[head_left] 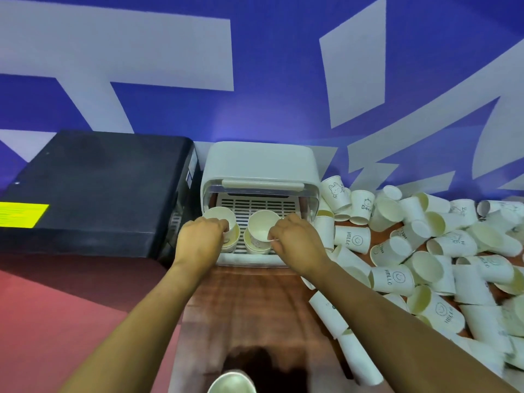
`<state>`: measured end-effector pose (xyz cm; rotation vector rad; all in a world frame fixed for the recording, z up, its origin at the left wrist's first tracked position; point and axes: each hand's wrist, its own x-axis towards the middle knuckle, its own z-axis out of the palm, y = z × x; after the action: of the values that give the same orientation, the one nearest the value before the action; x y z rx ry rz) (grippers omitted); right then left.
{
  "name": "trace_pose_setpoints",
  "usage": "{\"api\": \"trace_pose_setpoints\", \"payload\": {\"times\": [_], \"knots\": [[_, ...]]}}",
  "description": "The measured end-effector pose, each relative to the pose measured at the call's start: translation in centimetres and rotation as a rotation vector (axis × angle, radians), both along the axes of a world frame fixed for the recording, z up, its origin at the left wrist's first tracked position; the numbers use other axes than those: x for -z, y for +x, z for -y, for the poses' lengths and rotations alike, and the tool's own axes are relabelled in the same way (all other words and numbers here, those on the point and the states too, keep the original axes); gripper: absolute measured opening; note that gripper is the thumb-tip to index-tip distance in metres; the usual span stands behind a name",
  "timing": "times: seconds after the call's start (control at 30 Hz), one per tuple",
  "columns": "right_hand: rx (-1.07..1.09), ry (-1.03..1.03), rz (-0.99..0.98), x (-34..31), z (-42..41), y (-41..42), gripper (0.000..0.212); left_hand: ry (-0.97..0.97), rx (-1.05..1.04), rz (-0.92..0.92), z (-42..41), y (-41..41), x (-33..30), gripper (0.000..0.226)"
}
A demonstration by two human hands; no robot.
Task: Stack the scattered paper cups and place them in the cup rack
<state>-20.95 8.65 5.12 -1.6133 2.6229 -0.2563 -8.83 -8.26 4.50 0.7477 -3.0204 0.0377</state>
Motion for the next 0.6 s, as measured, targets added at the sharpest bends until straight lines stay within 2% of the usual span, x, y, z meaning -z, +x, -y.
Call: {"api": "trace_pose_setpoints", "payload": {"times": [0.27,0.43,0.6], "knots": [[-0.023,0.168,0.086,1.6,0.3,-0.2,0.032,0.017,0.016,0.054,-0.5,-0.3,2.6,0.033],[-0.041,0.149,0.17,2.0,-0.7,-0.3,0.037,0.093,0.019,0.028,-0.9,0.0,2.6,0.035],[-0.009,0.078,0.171,1.9,-2.6,0.0,0.032,0.161,0.014,-0.038,-1.9,0.7,1.1,0.029]]}}
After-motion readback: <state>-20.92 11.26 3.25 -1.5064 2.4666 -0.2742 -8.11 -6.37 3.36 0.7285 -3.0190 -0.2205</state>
